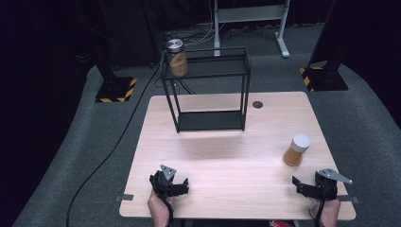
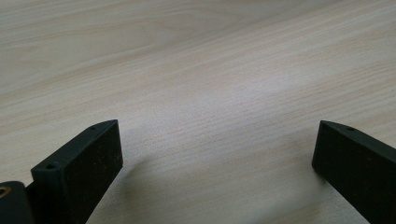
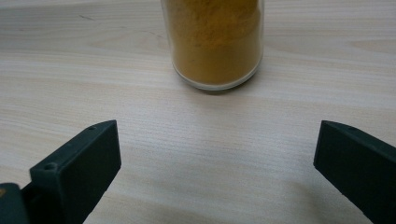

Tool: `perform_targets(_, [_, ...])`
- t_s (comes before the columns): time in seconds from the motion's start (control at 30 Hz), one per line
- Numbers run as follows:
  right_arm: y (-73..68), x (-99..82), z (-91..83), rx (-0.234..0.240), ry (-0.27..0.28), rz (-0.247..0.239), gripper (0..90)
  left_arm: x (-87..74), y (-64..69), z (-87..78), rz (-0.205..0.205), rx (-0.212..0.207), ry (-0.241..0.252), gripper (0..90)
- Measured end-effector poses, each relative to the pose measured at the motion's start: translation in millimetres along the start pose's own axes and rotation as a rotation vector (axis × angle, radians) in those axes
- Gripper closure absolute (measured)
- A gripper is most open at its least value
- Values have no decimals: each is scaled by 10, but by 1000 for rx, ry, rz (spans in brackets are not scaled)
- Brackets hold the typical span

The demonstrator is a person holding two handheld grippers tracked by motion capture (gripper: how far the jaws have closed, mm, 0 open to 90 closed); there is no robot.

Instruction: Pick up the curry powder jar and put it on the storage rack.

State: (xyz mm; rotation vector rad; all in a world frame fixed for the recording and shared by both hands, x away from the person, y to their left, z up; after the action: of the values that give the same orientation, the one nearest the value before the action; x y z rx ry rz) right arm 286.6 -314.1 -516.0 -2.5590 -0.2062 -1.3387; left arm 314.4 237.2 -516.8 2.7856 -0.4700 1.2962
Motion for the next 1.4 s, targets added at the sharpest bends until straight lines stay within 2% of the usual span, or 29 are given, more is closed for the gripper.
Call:
perform_targets(0.17, [-8, -3, -1, -10, 3, 0, 0, 3, -14, 3, -12, -6, -5, 14])
perform_targets(0.33, [-37, -8, -3, -37, 13, -3, 0, 1, -5, -1, -3, -6, -2, 17])
perform_targets(0.43, [-93, 19, 28, -63, -8, -32, 0, 1, -18, 3, -10, -15, -2, 20])
perform_targets(0.57, [-166, 59, 86, -85, 0, -65, 0, 2, -14, 0, -1, -16, -2, 21])
perform_targets(0.7, [-214, 211, 116, -104, 75, -75, 0, 2, -15, 0, -2, -17, -2, 22])
perform_targets(0.9, [-196, 474, 215, -106, 176, -98, 0, 2, -19, 0, -2, -21, -2, 25])
perform_targets(1.1, [-202, 577, 318, -99, 271, -146, 0, 4, -33, 5, -11, -31, -5, 29])
perform_targets(1.3, [-187, 625, 379, -106, 321, -138, 0, -5, -45, -2, -17, -36, 4, 28])
perform_targets(1.33, [-193, 620, 394, -120, 326, -131, 55, -8, -50, -5, -24, -39, 6, 28])
perform_targets(1.37, [-194, 626, 410, -134, 312, -118, 175, -10, -56, -9, -24, -39, 8, 28])
perform_targets(1.4, [-166, 631, 424, -107, 298, -100, 281, -14, -56, -8, -30, -40, 12, 29])
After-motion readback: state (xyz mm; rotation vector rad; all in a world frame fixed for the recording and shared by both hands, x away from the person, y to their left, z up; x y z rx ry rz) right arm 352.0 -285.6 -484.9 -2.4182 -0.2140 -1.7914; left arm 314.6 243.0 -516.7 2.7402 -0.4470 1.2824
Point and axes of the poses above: each handheld gripper's, and its own axes: z roughly forward along the jaws, x roughly out of its top, y roughly to its right, the point moved 8 cm from there along z, roughly forward along the jaws, and after that the axes turned 2 degrees about x, right-handed, at the moved point
